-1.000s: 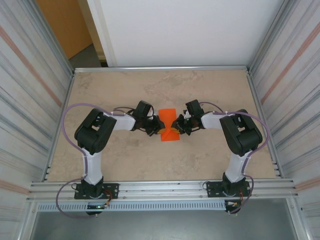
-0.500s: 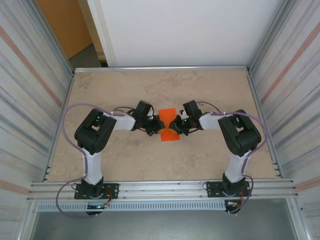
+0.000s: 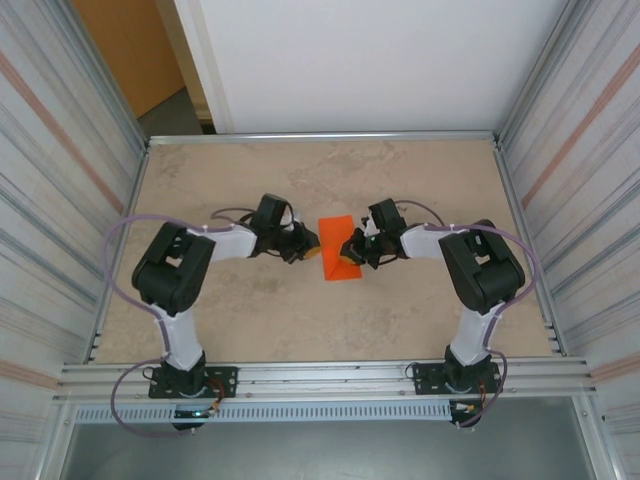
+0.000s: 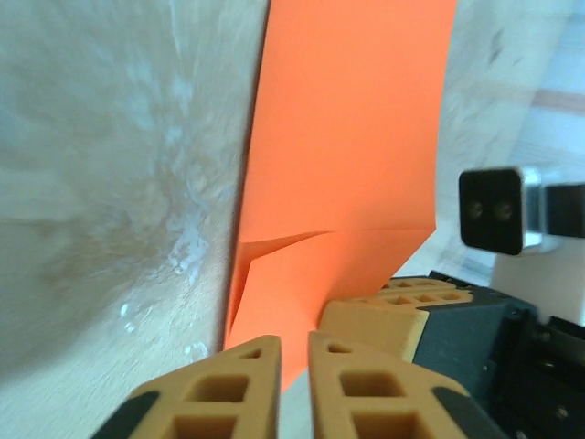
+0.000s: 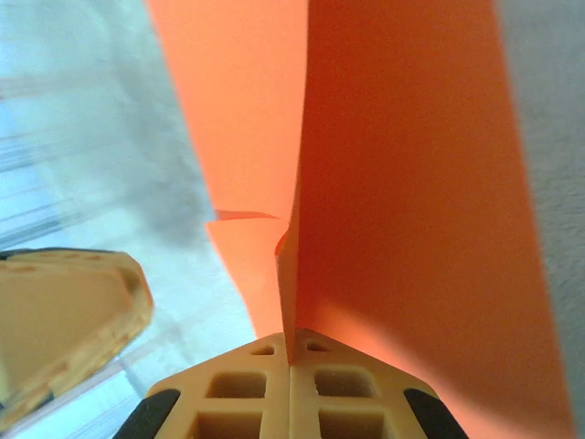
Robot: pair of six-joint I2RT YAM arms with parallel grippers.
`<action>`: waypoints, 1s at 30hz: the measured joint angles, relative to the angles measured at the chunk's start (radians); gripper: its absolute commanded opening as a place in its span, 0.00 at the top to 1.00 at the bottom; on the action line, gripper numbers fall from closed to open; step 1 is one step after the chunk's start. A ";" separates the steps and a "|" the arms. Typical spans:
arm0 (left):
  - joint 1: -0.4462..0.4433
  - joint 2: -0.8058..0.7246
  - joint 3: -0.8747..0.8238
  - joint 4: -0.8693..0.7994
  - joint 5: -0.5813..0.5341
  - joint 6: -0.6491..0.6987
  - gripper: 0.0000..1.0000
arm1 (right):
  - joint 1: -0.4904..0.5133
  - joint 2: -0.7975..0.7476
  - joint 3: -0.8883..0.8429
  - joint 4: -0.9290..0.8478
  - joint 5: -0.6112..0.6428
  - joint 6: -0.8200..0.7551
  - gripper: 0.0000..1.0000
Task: Fold a paper plane with a square sheet of paper (pick it up from the middle)
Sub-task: Pick up the paper from the center of the table, then turn over the paper at the center of the table.
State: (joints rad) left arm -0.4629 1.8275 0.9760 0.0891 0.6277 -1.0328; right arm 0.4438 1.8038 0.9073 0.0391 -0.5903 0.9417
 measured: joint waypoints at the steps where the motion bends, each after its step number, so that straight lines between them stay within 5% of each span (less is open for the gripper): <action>1: 0.016 -0.026 -0.005 -0.006 0.000 0.006 0.77 | -0.007 -0.020 0.000 0.005 -0.007 -0.008 0.99; 7: 0.095 -0.188 -0.030 -0.017 0.001 0.031 0.51 | -0.055 -0.171 0.003 0.081 -0.085 -0.034 0.99; 16: 0.091 -0.325 -0.073 0.103 0.076 -0.040 0.26 | -0.071 -0.230 0.046 0.192 -0.224 -0.004 0.98; 23: 0.019 -0.320 -0.073 0.188 0.135 -0.073 0.29 | -0.063 -0.230 0.048 0.258 -0.285 0.055 0.97; 30: 0.010 -0.305 -0.072 0.264 0.182 -0.098 0.49 | -0.062 -0.230 0.048 0.295 -0.306 0.097 0.96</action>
State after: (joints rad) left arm -0.4526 1.5223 0.9043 0.3527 0.8093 -1.1309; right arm 0.3820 1.5738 0.9558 0.3340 -0.8959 1.0389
